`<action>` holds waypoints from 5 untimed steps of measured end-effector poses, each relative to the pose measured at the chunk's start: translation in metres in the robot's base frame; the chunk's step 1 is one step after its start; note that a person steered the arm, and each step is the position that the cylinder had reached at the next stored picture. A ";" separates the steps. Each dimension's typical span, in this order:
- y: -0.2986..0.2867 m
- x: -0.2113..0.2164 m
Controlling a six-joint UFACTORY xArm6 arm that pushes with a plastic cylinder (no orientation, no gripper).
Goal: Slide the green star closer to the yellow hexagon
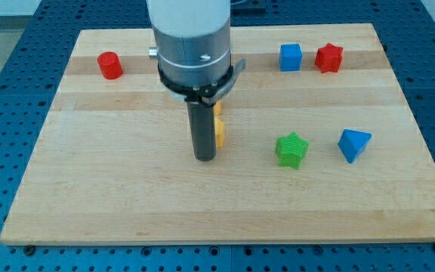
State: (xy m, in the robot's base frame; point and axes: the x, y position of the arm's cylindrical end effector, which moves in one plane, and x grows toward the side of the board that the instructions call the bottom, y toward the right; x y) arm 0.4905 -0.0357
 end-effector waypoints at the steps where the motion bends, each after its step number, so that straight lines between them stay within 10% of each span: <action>1: 0.000 -0.023; 3: 0.001 -0.013; 5: 0.089 0.097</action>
State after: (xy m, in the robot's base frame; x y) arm 0.5873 0.0533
